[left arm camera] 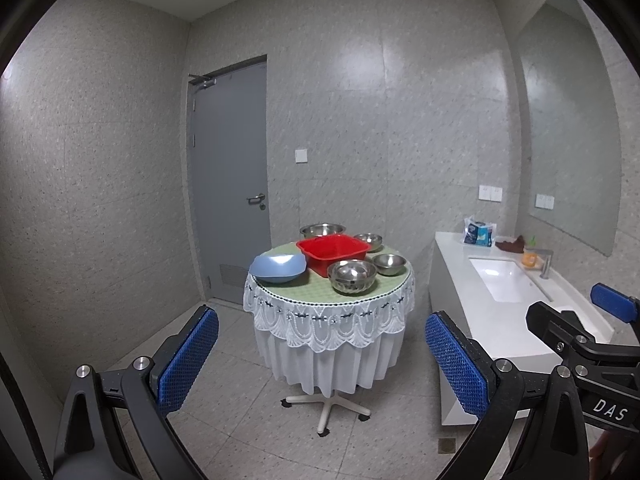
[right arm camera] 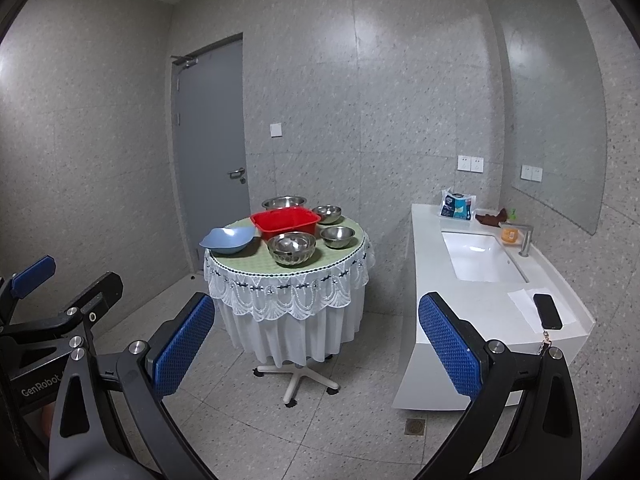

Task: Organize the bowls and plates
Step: 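Move both tools toward the round table with the bowls, then lower both tools onto the rim of the large steel bowl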

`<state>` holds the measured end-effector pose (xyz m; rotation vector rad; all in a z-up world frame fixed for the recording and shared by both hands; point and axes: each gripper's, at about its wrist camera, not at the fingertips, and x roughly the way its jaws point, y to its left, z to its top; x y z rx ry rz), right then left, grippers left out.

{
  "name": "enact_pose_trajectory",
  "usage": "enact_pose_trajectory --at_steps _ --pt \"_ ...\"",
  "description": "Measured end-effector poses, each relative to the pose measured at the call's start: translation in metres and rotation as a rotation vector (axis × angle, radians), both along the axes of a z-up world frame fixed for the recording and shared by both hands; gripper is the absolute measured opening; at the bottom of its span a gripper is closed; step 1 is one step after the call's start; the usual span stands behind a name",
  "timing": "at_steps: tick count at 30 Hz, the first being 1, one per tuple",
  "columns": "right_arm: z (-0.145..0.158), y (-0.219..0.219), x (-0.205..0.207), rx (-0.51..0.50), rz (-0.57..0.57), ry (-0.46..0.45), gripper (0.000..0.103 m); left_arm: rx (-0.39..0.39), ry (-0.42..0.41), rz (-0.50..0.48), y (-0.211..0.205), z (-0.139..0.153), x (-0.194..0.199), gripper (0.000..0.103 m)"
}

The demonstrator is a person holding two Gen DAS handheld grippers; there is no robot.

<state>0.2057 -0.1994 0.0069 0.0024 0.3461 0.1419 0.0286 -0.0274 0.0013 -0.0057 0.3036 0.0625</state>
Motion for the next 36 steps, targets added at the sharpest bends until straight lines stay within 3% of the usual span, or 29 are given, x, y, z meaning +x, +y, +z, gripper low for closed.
enact_pose_trajectory --at_steps 7,13,27,36 --pt "0.005 0.006 0.029 0.005 0.002 0.022 0.103 0.003 0.019 0.001 0.002 0.011 0.033 0.102" --pt "0.001 0.016 0.071 0.000 -0.020 0.041 0.103 -0.008 0.039 -0.022 0.018 0.009 0.094 0.102" --pt "0.005 0.072 0.221 0.019 -0.097 0.073 0.103 -0.029 0.062 -0.113 0.112 0.020 0.314 0.102" --pt "-0.009 0.098 0.303 0.013 -0.087 0.128 0.103 -0.037 0.110 -0.102 0.140 0.009 0.419 0.102"
